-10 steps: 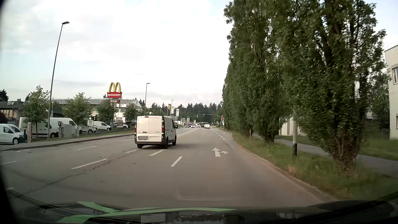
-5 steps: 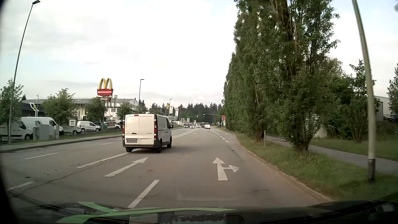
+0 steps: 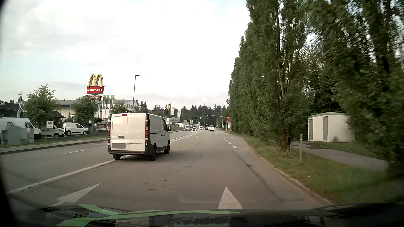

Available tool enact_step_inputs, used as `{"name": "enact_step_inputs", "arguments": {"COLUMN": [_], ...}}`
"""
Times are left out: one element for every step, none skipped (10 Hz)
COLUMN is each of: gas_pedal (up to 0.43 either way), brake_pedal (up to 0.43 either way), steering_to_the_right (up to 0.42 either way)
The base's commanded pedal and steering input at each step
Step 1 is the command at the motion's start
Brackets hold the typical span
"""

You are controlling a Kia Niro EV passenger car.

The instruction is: Follow the waypoints while adhering to traffic rules and regulations

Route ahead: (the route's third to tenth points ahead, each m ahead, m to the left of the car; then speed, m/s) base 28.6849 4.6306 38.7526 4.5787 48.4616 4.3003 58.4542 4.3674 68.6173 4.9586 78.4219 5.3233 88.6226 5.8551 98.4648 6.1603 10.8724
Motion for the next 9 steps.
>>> {"name": "enact_step_inputs", "arguments": {"gas_pedal": [0.157,0.157,0.157,0.157,0.169,0.169,0.169,0.169,0.169], "brake_pedal": [0.000,0.000,0.000,0.000,0.000,0.000,0.000,0.000,0.000], "steering_to_the_right": [-0.003,-0.003,-0.003,-0.002,-0.002,-0.001,0.003,0.007,0.007]}}
